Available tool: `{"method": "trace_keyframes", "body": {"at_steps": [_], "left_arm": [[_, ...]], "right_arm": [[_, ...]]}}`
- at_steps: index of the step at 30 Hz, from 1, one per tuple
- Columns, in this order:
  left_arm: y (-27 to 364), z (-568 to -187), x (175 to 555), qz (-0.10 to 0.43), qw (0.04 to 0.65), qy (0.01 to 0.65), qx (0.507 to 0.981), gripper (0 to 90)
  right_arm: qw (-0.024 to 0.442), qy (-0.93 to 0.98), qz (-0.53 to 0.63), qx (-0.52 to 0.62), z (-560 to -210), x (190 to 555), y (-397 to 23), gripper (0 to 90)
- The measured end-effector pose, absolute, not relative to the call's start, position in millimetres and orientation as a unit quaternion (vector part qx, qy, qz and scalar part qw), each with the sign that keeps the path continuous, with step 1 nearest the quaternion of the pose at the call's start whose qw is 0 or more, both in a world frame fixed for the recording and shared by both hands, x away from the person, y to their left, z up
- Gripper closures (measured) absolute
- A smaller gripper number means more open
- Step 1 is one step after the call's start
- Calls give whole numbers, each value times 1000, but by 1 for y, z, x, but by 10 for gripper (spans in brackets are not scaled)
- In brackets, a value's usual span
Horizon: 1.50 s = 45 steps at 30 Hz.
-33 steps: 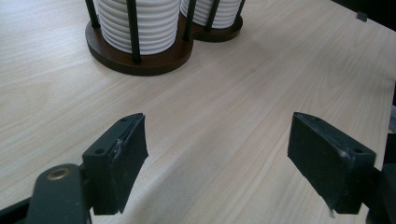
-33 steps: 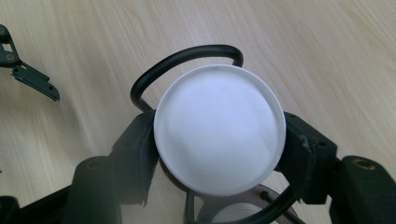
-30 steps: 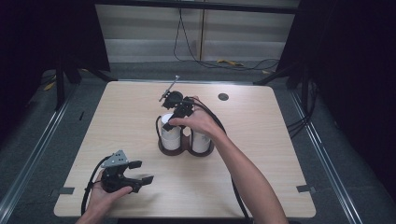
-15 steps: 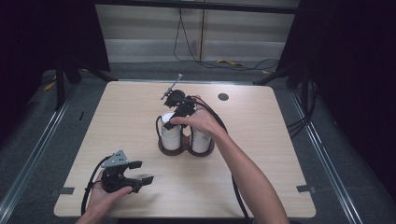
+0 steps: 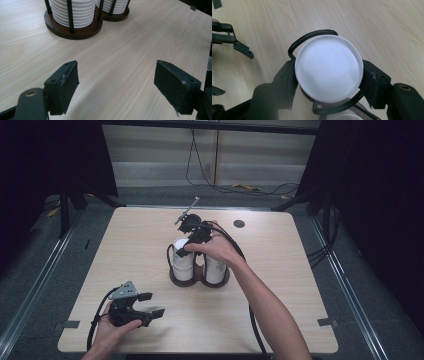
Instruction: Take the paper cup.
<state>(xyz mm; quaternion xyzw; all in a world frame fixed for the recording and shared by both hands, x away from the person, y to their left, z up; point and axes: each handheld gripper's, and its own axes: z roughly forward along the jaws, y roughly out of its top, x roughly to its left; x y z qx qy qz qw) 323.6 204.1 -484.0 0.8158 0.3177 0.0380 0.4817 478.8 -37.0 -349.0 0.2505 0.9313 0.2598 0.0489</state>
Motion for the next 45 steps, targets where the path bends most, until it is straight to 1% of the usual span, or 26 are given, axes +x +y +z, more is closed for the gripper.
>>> {"method": "trace_keyframes", "body": {"at_steps": [21, 27, 30, 36, 45], "left_arm": [[203, -485, 325, 37, 481, 318, 816, 196], [204, -485, 325, 36, 480, 319, 817, 196], [204, -485, 325, 37, 483, 322, 814, 190], [205, -484, 326, 38, 486, 323, 811, 190], [210, -483, 330, 28, 497, 337, 799, 190]], "right_arm": [[53, 916, 302, 260, -332, 473, -49, 380], [62, 910, 315, 262, -327, 472, -52, 380], [65, 907, 325, 260, -325, 472, -54, 380], [55, 900, 349, 256, -319, 471, -61, 380], [63, 893, 366, 255, -313, 468, -67, 381]]}}
